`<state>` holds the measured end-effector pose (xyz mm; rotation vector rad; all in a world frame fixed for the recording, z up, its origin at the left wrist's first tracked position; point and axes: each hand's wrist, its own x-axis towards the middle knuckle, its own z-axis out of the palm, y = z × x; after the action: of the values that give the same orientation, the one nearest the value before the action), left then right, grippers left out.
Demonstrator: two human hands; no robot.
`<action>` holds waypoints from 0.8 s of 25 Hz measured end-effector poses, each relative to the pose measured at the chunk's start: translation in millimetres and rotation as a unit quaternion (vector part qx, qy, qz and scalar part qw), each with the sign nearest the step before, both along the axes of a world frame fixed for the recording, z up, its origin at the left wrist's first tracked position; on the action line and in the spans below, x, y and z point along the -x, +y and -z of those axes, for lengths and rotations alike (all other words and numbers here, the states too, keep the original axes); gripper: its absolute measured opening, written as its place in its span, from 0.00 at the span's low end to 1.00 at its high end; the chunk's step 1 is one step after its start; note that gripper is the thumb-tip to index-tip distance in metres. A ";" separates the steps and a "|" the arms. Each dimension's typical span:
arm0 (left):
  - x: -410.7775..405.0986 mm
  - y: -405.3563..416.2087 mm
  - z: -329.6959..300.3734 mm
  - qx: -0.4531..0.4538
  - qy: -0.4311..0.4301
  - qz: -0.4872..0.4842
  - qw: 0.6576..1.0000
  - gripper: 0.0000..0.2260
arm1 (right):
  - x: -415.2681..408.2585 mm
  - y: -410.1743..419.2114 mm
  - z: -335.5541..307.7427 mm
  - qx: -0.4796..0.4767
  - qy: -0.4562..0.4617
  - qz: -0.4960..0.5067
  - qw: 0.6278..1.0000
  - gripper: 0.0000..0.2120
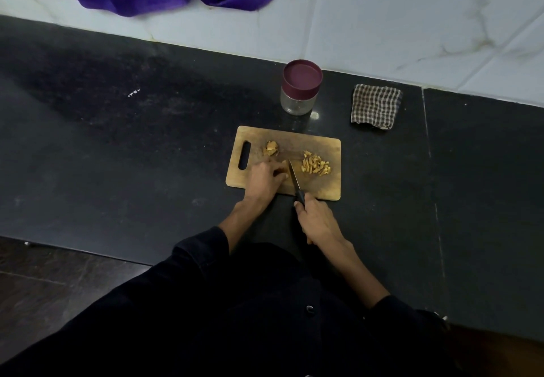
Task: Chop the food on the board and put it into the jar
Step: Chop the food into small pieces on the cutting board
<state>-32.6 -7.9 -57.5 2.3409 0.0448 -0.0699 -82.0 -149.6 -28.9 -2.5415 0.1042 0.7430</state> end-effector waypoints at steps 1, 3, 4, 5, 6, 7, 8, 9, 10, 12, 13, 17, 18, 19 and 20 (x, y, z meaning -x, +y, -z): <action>1.3 -1.8 -0.3 -0.007 -0.003 0.001 1.000 0.10 | 0.5 1.1 0.4 0.007 -0.005 -0.006 1.000 0.12; 3.5 -4.7 1.4 -0.018 -0.008 0.002 1.000 0.10 | 1.8 3.3 0.8 0.025 -0.010 -0.016 1.000 0.13; 4.8 -5.9 1.7 -0.021 -0.011 0.003 1.000 0.10 | 2.3 4.7 1.2 0.032 -0.010 -0.018 0.999 0.13; 5.5 -6.6 2.8 -0.025 -0.014 0.006 1.000 0.09 | 2.5 6.4 1.1 0.037 -0.008 -0.017 0.999 0.13; 6.1 -7.3 2.4 -0.029 -0.015 0.007 0.999 0.09 | 2.2 8.2 0.9 0.042 -0.004 -0.016 0.999 0.13; 6.2 -7.7 2.3 -0.033 -0.013 0.006 0.999 0.09 | 1.9 9.6 1.2 0.045 0.000 -0.017 0.999 0.12; 6.1 -8.4 2.1 -0.037 -0.008 0.005 0.999 0.09 | 2.2 9.9 1.3 0.047 0.003 -0.019 0.999 0.12; 6.0 -9.2 1.8 -0.038 -0.003 0.004 0.999 0.09 | 3.0 8.9 1.6 0.046 0.007 -0.018 0.999 0.12; 6.1 -10.2 0.7 -0.041 0.003 0.006 0.999 0.09 | 3.8 7.0 2.1 0.043 0.010 -0.015 0.999 0.12; 7.4 -11.0 -1.6 -0.056 0.007 0.013 0.998 0.09 | 5.6 4.2 4.4 0.034 0.012 -0.007 0.999 0.12; 7.6 -11.1 -2.2 -0.065 0.006 0.016 0.998 0.09 | 6.4 3.5 5.1 0.030 0.010 -0.006 0.999 0.12; 9.1 -13.6 -5.8 -0.097 0.004 0.022 0.995 0.09 | 14.4 1.2 3.9 0.022 0.009 -0.008 1.000 0.11; 9.3 -13.8 -6.2 -0.107 0.002 0.028 0.994 0.09 | 16.7 -0.7 3.0 0.028 0.017 -0.012 0.999 0.11; 8.8 -13.2 -6.3 -0.113 0.000 0.033 0.993 0.09 | 17.6 -2.7 1.8 0.036 0.027 -0.019 0.999 0.11; 9.0 -12.0 -5.8 -0.116 -0.001 0.036 0.993 0.09 | 17.5 -4.2 0.1 0.041 0.038 -0.021 0.998 0.11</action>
<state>-41.5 -19.9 -51.7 2.5744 -0.0356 -0.1036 -99.5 -153.8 -28.9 -2.6004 0.1088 0.8702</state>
